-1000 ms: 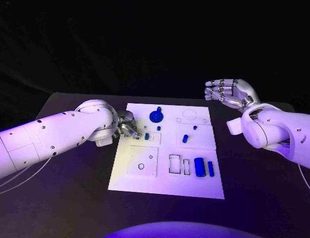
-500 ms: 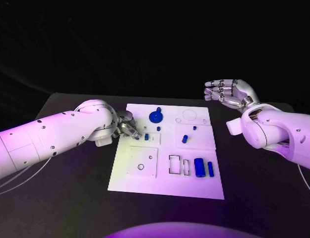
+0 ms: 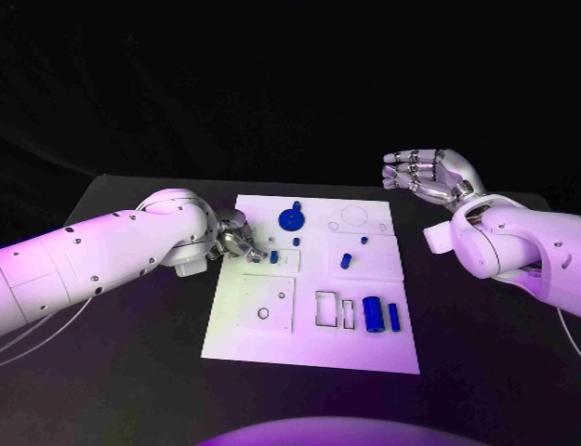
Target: Assemble the parts on the task board
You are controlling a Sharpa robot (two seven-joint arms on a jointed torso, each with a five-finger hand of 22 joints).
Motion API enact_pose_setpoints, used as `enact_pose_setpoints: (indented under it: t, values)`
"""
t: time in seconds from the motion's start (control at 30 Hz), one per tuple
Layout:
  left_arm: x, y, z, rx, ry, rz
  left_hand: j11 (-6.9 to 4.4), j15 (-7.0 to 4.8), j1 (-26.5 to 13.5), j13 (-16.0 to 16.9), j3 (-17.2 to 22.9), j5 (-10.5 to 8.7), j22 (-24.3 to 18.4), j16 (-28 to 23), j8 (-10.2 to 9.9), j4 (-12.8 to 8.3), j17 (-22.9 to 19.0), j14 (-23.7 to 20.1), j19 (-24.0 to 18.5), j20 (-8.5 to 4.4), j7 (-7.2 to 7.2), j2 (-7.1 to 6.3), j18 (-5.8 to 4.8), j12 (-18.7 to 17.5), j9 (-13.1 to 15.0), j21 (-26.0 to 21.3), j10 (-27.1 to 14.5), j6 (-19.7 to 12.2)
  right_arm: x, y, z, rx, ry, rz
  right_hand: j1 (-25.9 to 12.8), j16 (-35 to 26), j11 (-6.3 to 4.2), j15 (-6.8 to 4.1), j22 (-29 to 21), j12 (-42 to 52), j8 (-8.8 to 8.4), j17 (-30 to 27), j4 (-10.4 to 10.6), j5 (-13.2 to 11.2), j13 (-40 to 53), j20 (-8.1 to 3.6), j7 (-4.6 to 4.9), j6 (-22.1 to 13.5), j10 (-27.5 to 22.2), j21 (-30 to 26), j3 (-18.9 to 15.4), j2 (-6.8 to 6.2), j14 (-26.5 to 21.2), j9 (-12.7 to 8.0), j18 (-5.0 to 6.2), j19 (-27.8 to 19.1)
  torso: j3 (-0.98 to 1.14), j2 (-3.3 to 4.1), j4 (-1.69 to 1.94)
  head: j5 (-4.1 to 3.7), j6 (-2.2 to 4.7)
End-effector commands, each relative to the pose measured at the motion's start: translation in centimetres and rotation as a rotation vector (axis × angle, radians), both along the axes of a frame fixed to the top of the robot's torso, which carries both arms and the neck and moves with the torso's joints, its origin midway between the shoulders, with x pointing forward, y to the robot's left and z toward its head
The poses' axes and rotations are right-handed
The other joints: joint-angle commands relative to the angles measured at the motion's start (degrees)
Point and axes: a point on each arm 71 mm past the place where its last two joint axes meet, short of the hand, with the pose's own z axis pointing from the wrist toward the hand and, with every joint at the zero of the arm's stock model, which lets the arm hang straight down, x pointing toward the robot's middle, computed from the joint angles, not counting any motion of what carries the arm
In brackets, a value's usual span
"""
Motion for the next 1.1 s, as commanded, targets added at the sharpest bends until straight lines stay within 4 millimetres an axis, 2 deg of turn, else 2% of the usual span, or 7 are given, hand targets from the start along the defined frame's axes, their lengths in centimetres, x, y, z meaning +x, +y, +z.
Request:
enact_pose_setpoints:
  t: [0.03, 0.4, 0.5, 0.8, 0.9, 0.97, 1.1]
  values:
    - [-0.2, 0.1, -0.2, 0.0, 0.006, 0.005, 0.0, -0.41, 0.5, 0.1, -0.8, -0.3, 0.0, 0.3, -0.2, 0.5, 11.2, 5.0, 0.3, -0.12, 0.23, 0.14, -0.39, 0.4, -0.2, 0.2, 0.0, 0.4, -0.1, 0.2, 0.0, 0.003, -0.005, 0.02, -0.6, -0.3, -0.1, 0.21, -0.1, 0.2, -0.09, -0.1, -0.1, 0.3, -0.1, 0.01, 4.83, 0.0, -0.3, -0.3, -0.2, -0.13, 0.3, -0.1, 0.66, -0.5, 0.0, 0.0, 0.03, -0.07, 0.01]
    - [-0.3, 0.3, 0.5, -0.044, -0.017, 0.031, 0.09, -0.35, -0.9, 0.1, -3.7, -0.42, 0.2, 0.3, -0.3, 1.4, 11.2, 5.0, 0.3, -0.08, 0.33, 0.47, -0.43, 0.4, -0.6, 0.3, 0.0, 0.5, -0.1, 0.1, -0.1, 0.004, -0.003, 0.019, -0.6, -0.3, -0.1, 0.21, -0.1, 0.2, -0.09, -0.1, -0.1, 0.4, -0.1, 0.02, 4.83, 0.0, -0.3, -0.4, -0.2, -0.1, 0.3, -0.1, 0.66, -0.5, 0.0, -0.08, 0.09, -0.07, 0.2]
    - [-0.3, 0.4, 0.8, -0.072, -0.027, 0.048, 0.05, -0.36, -2.3, 0.6, -6.5, -3.42, 0.6, 0.4, -0.2, 1.3, 11.5, 5.1, 0.5, -0.06, 0.25, 0.23, -0.49, 0.8, -0.9, 0.5, 0.3, 0.7, -0.1, 0.1, -0.1, 0.004, -0.003, 0.02, -0.6, -0.3, -0.1, 0.21, -0.1, 0.2, -0.09, -0.1, -0.1, 0.4, -0.1, 0.02, 4.83, 0.0, -0.3, -0.4, -0.2, -0.1, 0.3, -0.1, 0.66, -0.5, 0.01, -0.07, 0.09, -0.05, 0.3]
    - [0.2, 0.7, 2.1, -0.199, -0.114, 0.11, 0.13, -0.35, -2.1, -1.1, -8.1, -3.76, -0.6, -0.1, -0.5, 1.3, 10.1, 4.7, 0.0, -0.1, 0.37, 0.56, -0.24, -0.2, -1.2, -0.2, -0.7, 0.0, -0.1, 0.1, -0.1, 0.005, -0.002, 0.019, -0.6, -0.3, -0.09, 0.21, -0.2, 0.2, -0.1, -0.1, -0.1, 0.4, -0.1, 0.02, 4.83, 0.0, -0.3, -0.4, -0.2, -0.08, 0.3, -0.1, 0.65, -0.5, 0.03, 0.0, -0.01, -0.15, 0.46]
    - [0.5, 0.7, 2.8, -0.3, -0.179, 0.119, 1.24, 0.53, -0.2, -8.9, -9.6, -3.06, -6.3, -2.1, -1.8, 1.3, 5.6, 3.4, -2.3, 0.37, 1.63, 0.87, 0.78, -5.4, -2.0, -3.7, -6.0, -3.1, -0.1, 0.1, -0.1, 0.005, -0.001, 0.018, -0.6, -0.3, -0.09, 0.21, -0.2, 0.2, -0.1, -0.1, -0.1, 0.4, -0.1, 0.02, 4.83, 0.0, -0.3, -0.4, -0.2, -0.08, 0.3, -0.1, 0.65, -0.5, 0.03, 0.01, 0.08, -0.25, 0.49]
    - [0.6, 0.4, 3.3, -0.357, -0.224, 0.111, 3.03, 2.06, 2.7, -12.7, -9.3, -2.72, -21.2, -7.6, -3.2, 1.2, -5.0, -0.9, -9.3, 1.28, 3.32, 1.59, 3.38, -9.3, -2.7, -13.4, -11.9, -6.3, -0.1, 0.1, -0.2, 0.005, -0.001, 0.018, -0.6, -0.3, -0.09, 0.21, -0.2, 0.2, -0.1, -0.1, -0.1, 0.4, -0.1, 0.02, 4.83, 0.0, -0.3, -0.4, -0.2, -0.08, 0.3, -0.1, 0.65, -0.5, 0.01, -0.01, 0.12, -0.36, 0.47]
    - [0.8, -0.5, 4.0, -0.421, -0.315, 0.049, 6.39, 5.05, 9.8, -15.7, -7.4, -2.74, -37.0, -15.5, -6.7, 0.9, -17.9, -8.8, -17.9, 3.78, 6.74, 1.46, 5.75, -14.3, -5.6, -25.9, -20.1, -10.8, -0.1, 0.1, -0.2, 0.005, 0.0, 0.018, -0.7, -0.3, -0.09, 0.22, -0.2, 0.2, -0.1, -0.1, -0.1, 0.4, -0.1, 0.02, 4.83, 0.0, -0.3, -0.4, -0.2, -0.04, 0.3, -0.1, 0.65, -0.5, -0.03, 0.0, 0.1, -0.39, 0.43]
